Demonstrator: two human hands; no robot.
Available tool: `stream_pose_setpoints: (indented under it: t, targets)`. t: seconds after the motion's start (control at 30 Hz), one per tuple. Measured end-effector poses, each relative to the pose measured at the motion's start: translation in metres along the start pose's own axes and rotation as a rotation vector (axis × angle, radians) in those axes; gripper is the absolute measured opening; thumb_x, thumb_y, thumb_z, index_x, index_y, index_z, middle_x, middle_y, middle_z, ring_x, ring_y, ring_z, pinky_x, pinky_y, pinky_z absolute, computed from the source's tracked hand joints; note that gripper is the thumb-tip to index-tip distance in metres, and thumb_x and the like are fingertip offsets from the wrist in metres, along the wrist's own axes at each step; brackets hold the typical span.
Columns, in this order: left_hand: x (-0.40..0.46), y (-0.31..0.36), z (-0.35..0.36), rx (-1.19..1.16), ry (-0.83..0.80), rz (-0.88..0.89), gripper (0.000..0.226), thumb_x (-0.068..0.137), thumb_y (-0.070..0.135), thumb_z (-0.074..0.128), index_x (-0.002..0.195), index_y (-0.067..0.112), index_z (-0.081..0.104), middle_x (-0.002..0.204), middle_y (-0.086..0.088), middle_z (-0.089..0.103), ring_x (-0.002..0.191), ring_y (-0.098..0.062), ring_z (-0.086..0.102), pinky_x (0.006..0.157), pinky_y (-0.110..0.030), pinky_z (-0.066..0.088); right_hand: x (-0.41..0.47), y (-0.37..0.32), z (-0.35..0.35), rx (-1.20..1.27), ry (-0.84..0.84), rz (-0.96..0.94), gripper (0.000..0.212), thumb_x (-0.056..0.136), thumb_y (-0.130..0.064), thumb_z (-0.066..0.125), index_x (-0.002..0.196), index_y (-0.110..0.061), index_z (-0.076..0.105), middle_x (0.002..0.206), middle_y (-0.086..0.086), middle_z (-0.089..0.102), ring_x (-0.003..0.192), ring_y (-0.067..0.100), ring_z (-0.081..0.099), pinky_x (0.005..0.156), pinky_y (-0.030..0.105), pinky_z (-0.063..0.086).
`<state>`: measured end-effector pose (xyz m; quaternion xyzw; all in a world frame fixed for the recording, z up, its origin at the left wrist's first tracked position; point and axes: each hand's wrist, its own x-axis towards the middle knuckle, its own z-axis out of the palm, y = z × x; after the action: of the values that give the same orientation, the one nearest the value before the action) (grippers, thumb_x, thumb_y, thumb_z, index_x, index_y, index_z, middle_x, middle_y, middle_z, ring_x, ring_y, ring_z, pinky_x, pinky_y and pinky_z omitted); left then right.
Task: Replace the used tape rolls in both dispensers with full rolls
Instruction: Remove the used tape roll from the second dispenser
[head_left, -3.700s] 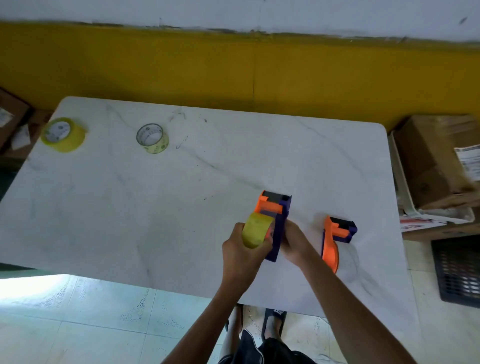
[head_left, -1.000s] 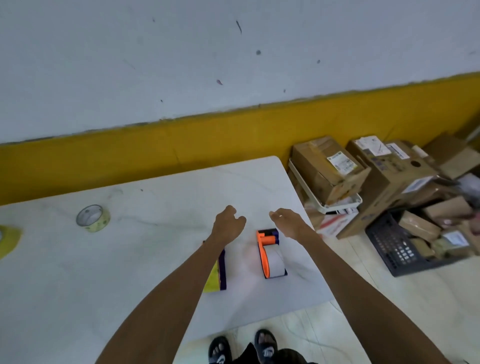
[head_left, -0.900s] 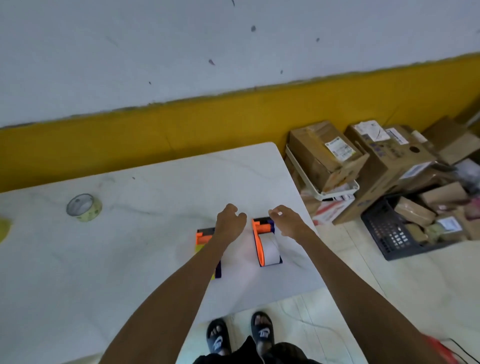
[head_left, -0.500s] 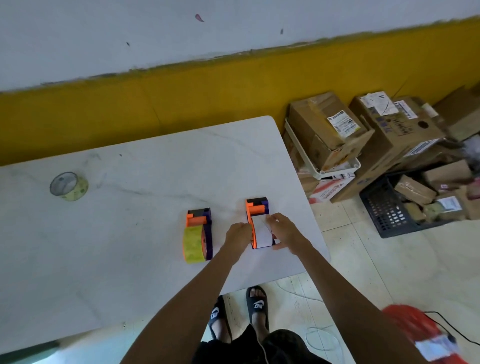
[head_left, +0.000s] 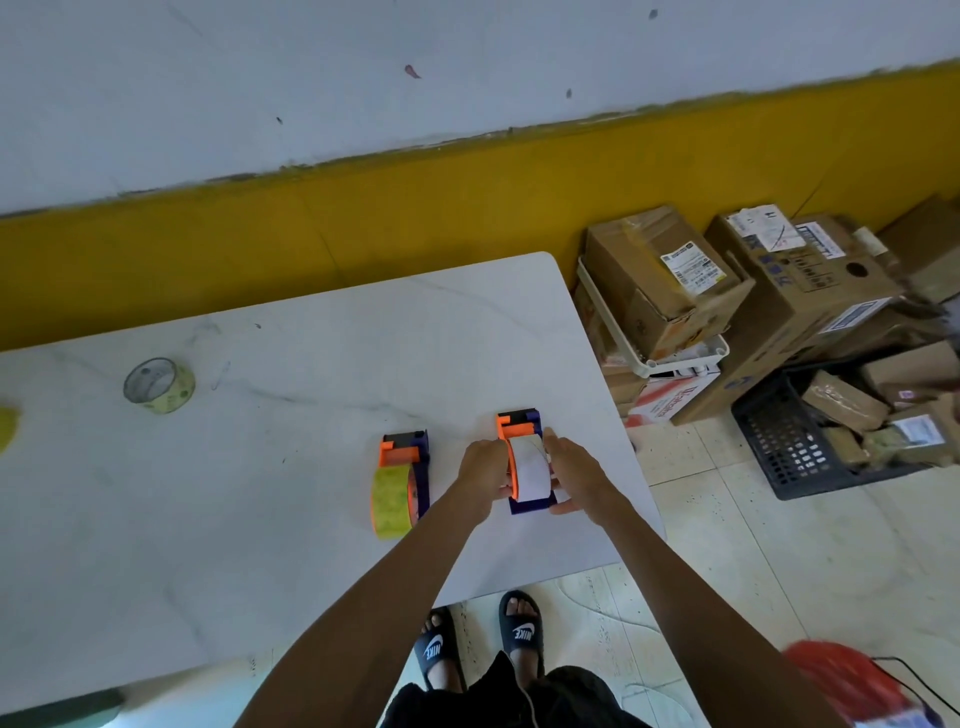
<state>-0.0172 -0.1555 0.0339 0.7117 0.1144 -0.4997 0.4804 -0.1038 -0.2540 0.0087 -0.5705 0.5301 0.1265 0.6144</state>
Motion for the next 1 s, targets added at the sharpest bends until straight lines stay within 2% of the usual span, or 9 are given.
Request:
stream_pose_setpoints:
  t: [0.13, 0.37, 0.5, 0.63, 0.7, 0.77, 0.8, 0.9, 1.0]
  targets:
    - [-0.006, 0.009, -0.001, -0.013, -0.015, 0.019, 0.031, 0.093, 0.012, 0.046, 0.114, 0.003, 0.066, 0.110, -0.017, 0.071, 0.087, -0.028, 0.066, 0.066, -0.032, 0.056, -0.002, -0.001, -0.003, -0.133, 0.009, -0.062, 0.049, 0.093, -0.055, 0.041, 0.127, -0.020, 0.042, 0.124, 0.011, 0.056, 0.114, 0.035, 0.056, 0.089, 0.051, 0.057]
    - [-0.008, 0.009, 0.002, -0.006, -0.017, 0.025, 0.029, 0.093, 0.016, 0.047, 0.113, 0.006, 0.066, 0.110, -0.017, 0.071, 0.089, -0.029, 0.067, 0.071, -0.033, 0.056, -0.013, -0.001, -0.008, -0.032, -0.037, -0.121, 0.045, 0.092, -0.055, 0.047, 0.130, -0.032, 0.042, 0.125, 0.007, 0.051, 0.112, 0.033, 0.055, 0.084, 0.053, 0.059]
    - [-0.010, 0.004, 0.002, -0.020, -0.014, 0.026, 0.030, 0.092, 0.018, 0.049, 0.114, 0.006, 0.066, 0.112, -0.019, 0.071, 0.100, -0.032, 0.068, 0.072, -0.033, 0.056, -0.018, 0.000, -0.006, -0.039, 0.002, -0.221, 0.046, 0.095, -0.040, 0.050, 0.139, -0.031, 0.039, 0.126, 0.004, 0.052, 0.112, 0.033, 0.060, 0.079, 0.046, 0.060]
    - [-0.009, 0.003, 0.003, -0.016, -0.015, 0.029, 0.031, 0.092, 0.017, 0.047, 0.115, 0.006, 0.066, 0.112, -0.018, 0.071, 0.098, -0.032, 0.068, 0.074, -0.034, 0.057, -0.016, 0.001, -0.006, -0.221, 0.050, -0.300, 0.037, 0.097, -0.034, 0.050, 0.130, -0.018, 0.046, 0.117, 0.005, 0.051, 0.104, 0.025, 0.053, 0.066, 0.029, 0.058]
    - [-0.007, 0.002, 0.002, -0.009, -0.012, 0.027, 0.033, 0.091, 0.016, 0.046, 0.115, 0.005, 0.066, 0.112, -0.019, 0.071, 0.099, -0.032, 0.068, 0.078, -0.037, 0.057, -0.015, 0.000, -0.006, -0.237, 0.066, -0.309, 0.032, 0.097, -0.035, 0.049, 0.118, -0.011, 0.054, 0.109, 0.009, 0.055, 0.101, 0.027, 0.056, 0.071, 0.036, 0.061]
    - [-0.005, 0.002, 0.002, -0.009, -0.012, 0.026, 0.033, 0.090, 0.015, 0.046, 0.115, 0.004, 0.066, 0.110, -0.018, 0.070, 0.093, -0.031, 0.068, 0.076, -0.036, 0.057, -0.015, -0.002, -0.006, -0.301, 0.085, -0.313, 0.025, 0.097, -0.032, 0.050, 0.104, -0.008, 0.055, 0.102, 0.013, 0.057, 0.093, 0.025, 0.055, 0.066, 0.031, 0.059]
    - [-0.006, 0.002, 0.001, -0.009, -0.012, 0.025, 0.033, 0.091, 0.015, 0.046, 0.115, 0.003, 0.066, 0.107, -0.017, 0.070, 0.088, -0.030, 0.066, 0.072, -0.035, 0.057, -0.015, -0.003, -0.006, -0.288, 0.093, -0.314, 0.024, 0.097, -0.031, 0.051, 0.102, -0.008, 0.056, 0.101, 0.015, 0.058, 0.091, 0.024, 0.056, 0.065, 0.031, 0.059]
    - [-0.005, 0.003, 0.000, -0.016, -0.013, 0.018, 0.033, 0.091, 0.015, 0.047, 0.117, 0.003, 0.064, 0.103, -0.016, 0.067, 0.085, -0.028, 0.064, 0.065, -0.032, 0.055, -0.011, -0.001, -0.013, -0.265, 0.121, -0.292, 0.028, 0.094, -0.029, 0.054, 0.108, -0.005, 0.058, 0.108, 0.016, 0.059, 0.100, 0.031, 0.058, 0.085, 0.048, 0.059]
    - [-0.005, 0.004, -0.001, -0.014, -0.018, 0.013, 0.033, 0.092, 0.014, 0.045, 0.119, 0.005, 0.061, 0.108, -0.016, 0.066, 0.088, -0.029, 0.063, 0.066, -0.033, 0.055, -0.008, 0.001, -0.026, -0.086, 0.124, -0.208, 0.028, 0.094, -0.030, 0.053, 0.107, -0.006, 0.058, 0.112, 0.016, 0.060, 0.105, 0.034, 0.059, 0.087, 0.054, 0.057]
